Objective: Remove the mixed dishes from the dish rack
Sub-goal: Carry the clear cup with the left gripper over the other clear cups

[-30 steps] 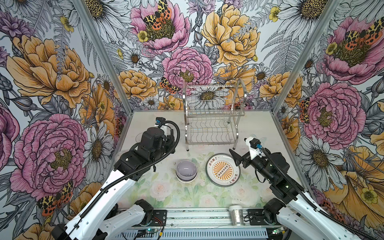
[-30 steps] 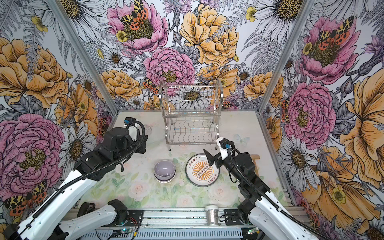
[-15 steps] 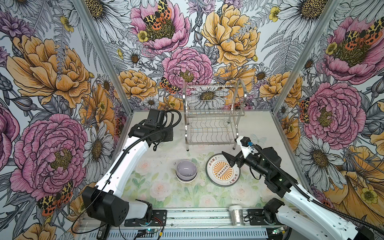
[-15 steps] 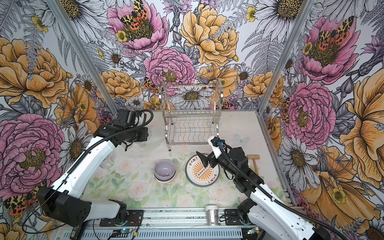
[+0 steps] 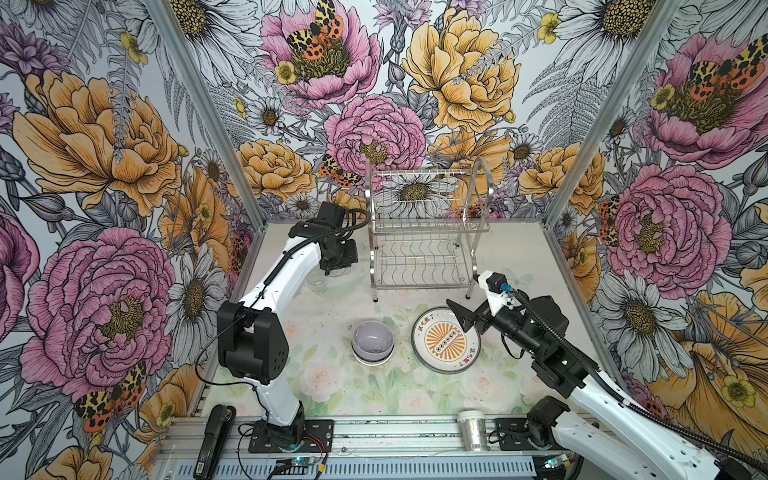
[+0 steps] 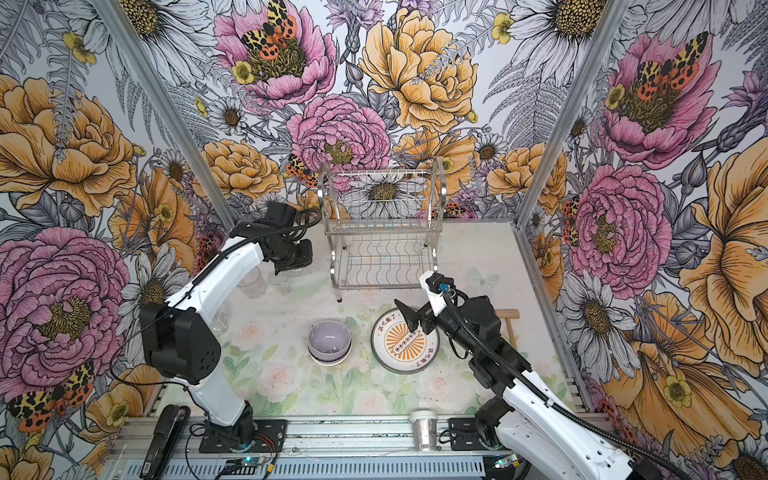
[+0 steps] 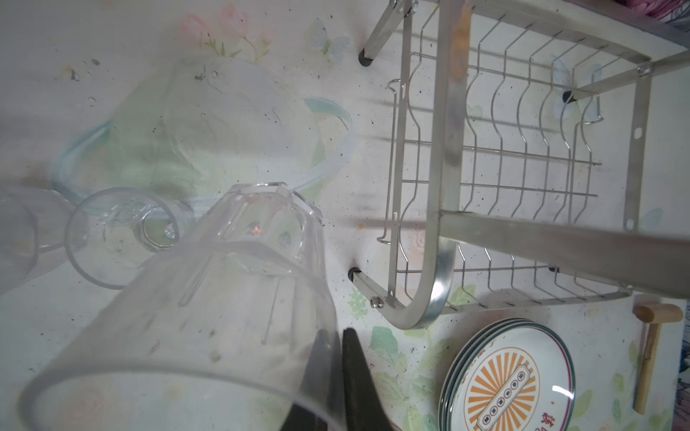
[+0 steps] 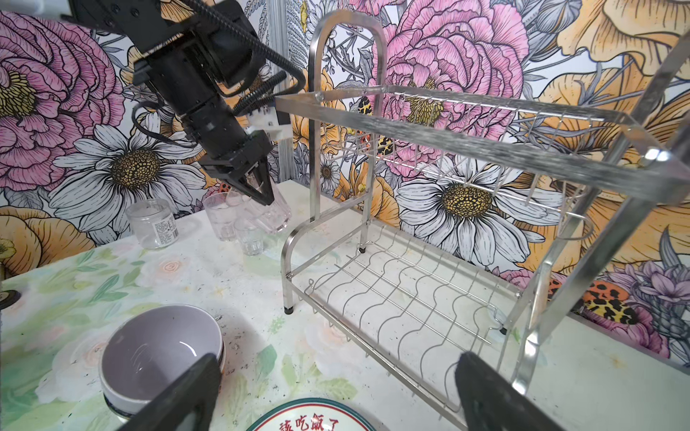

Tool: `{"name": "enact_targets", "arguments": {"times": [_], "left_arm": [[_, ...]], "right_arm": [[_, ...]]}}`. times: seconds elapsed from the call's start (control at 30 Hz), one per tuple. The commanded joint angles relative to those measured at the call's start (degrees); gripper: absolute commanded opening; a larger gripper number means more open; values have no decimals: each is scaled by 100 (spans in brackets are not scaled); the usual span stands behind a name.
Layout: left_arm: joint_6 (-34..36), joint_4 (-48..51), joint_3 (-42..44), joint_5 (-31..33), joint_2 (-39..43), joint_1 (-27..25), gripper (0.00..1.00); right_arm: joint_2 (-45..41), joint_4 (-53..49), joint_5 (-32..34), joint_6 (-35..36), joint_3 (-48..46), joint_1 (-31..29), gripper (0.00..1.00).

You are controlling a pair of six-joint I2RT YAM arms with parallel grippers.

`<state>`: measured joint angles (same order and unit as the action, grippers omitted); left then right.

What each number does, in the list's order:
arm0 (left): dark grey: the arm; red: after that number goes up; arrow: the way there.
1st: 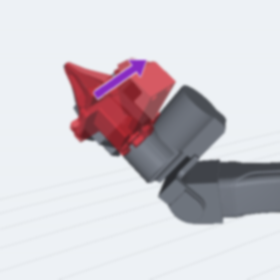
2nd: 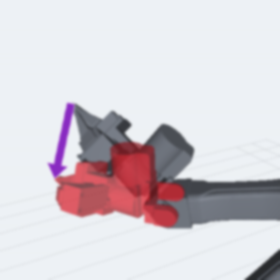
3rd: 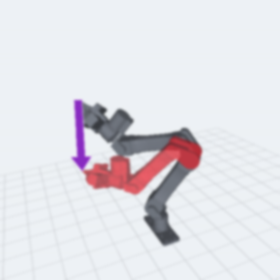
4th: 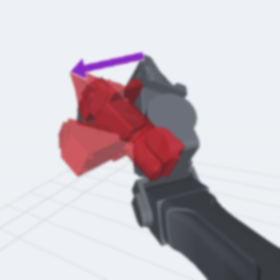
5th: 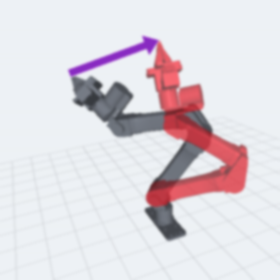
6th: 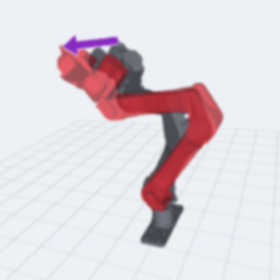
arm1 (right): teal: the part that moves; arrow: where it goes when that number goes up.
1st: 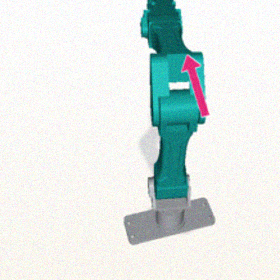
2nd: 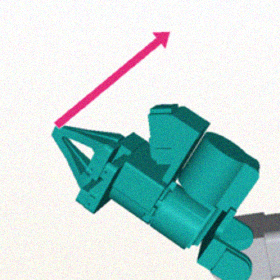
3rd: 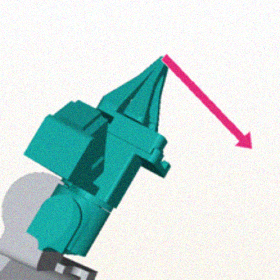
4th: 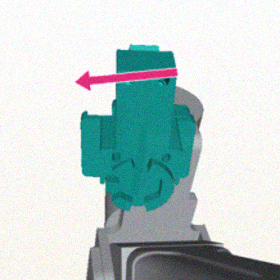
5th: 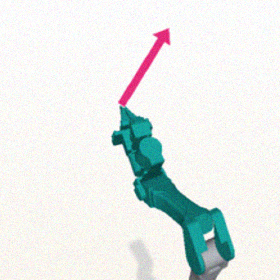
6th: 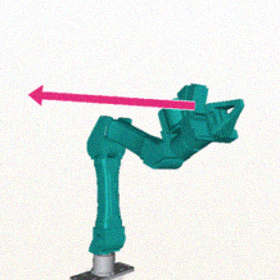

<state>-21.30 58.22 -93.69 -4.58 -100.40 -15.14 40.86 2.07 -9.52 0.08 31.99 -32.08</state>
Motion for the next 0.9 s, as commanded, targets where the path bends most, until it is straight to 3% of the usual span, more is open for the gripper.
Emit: {"name": "enact_targets", "arguments": {"times": [0.0,0.53,0.87], "left_arm": [[-487,-100,-282,145,-33,19,0],[-1589,-117,-795,380,-1057,208,0],[-1746,-126,-970,320,-1510,206,5]], "right_arm": [[-143,44,158,6,-118,-53,100],[-245,40,638,-245,-253,-53,100],[-276,12,727,-248,-341,-53,100]]}}
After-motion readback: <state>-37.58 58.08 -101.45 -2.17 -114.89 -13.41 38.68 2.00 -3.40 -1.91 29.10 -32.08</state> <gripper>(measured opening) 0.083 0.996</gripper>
